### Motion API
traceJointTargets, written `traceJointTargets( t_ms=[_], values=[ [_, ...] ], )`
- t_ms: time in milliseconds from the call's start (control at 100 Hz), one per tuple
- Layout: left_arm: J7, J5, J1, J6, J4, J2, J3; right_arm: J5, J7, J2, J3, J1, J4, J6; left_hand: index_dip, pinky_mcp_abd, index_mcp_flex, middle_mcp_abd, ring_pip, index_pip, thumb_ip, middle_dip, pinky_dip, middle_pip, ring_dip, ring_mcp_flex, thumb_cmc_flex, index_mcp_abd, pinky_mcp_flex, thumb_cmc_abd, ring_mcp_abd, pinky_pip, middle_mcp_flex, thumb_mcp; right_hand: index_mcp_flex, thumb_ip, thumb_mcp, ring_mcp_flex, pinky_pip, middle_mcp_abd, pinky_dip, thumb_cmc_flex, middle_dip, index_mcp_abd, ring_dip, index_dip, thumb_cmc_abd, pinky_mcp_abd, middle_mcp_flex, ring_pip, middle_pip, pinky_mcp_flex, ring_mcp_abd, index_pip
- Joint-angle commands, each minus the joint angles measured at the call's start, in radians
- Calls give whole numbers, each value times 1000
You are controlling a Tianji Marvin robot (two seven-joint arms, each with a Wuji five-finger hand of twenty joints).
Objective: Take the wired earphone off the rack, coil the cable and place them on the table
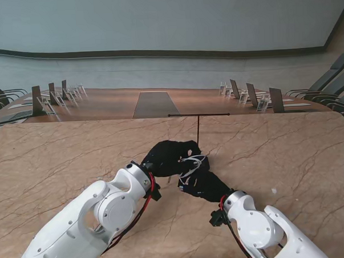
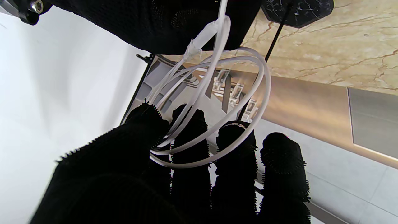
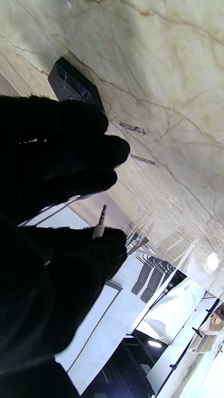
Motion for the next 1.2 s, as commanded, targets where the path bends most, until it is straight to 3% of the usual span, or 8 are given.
traceJointTargets(
  t_ms=[0,300,370,480,700,890,1020,1190],
  values=[
    [-1,0,7,0,-8,-5,-5,-5,7,-3,2,-8,-6,-7,33,28,49,0,21,106,54,-19,4,31,-6,-5,28,-31,-16,14,17,30,13,28,38,4,51,44,36,-10,1,30,4,-37,1,57,7,-9,32,34,9,17,54,40],
    [-1,14,14,-5,-9,-2,-22,25,48,5,24,-22,-13,-22,35,17,50,7,5,106,56,-18,-7,29,-10,-26,38,-31,-38,14,15,15,4,16,219,66,340,119,54,7,9,-35,-42,-57,-5,246,-148,63,182,37,-1,64,111,23],
    [-6,13,14,-4,-10,-1,-22,36,40,2,25,-26,-13,-24,34,16,49,8,4,105,57,-18,-8,29,-10,-27,39,-31,-39,16,15,14,3,15,224,66,352,122,52,25,7,-29,-56,-27,-9,156,-179,74,192,28,-32,69,122,-51],
    [-10,12,12,-3,-9,0,-18,33,50,5,28,-27,-14,-29,34,16,49,6,3,105,56,-18,-9,29,-10,-28,39,-32,-40,16,14,14,2,13,-21,52,208,33,24,19,-18,-83,-20,65,-18,-35,-124,14,48,-21,-50,5,86,-119],
    [-15,11,14,6,-9,0,-14,50,66,7,24,-20,-13,-34,34,16,48,8,2,104,57,-17,-12,30,-11,-31,42,-31,-44,17,13,12,1,10,-101,16,148,-18,7,6,-29,-166,-34,110,-36,-57,-87,-18,-17,-71,-109,-34,65,-147],
    [-12,13,20,13,-13,0,-15,71,54,1,10,-10,-6,-35,35,16,50,9,3,105,56,-17,-13,30,-11,-30,43,-31,-44,17,15,13,3,8,-71,-8,19,18,10,4,-32,-13,-38,83,-42,-111,-24,-5,42,-81,-121,-16,76,-50],
    [-16,17,22,16,-15,2,-18,74,67,5,11,-11,-13,-28,35,15,50,9,2,104,56,-17,-14,30,-11,-31,44,-32,-46,18,15,11,1,7,-29,23,63,29,13,2,-32,23,-40,56,-43,-105,-4,0,66,-82,-126,-12,79,-16],
    [-13,19,24,14,-14,1,-21,76,75,6,16,-11,-14,-32,35,12,50,9,0,104,56,-16,-15,29,-11,-35,46,-31,-51,17,13,9,-2,5,112,36,220,103,39,15,-28,24,-73,14,-41,5,-86,40,175,-71,-130,39,106,14]
  ],
)
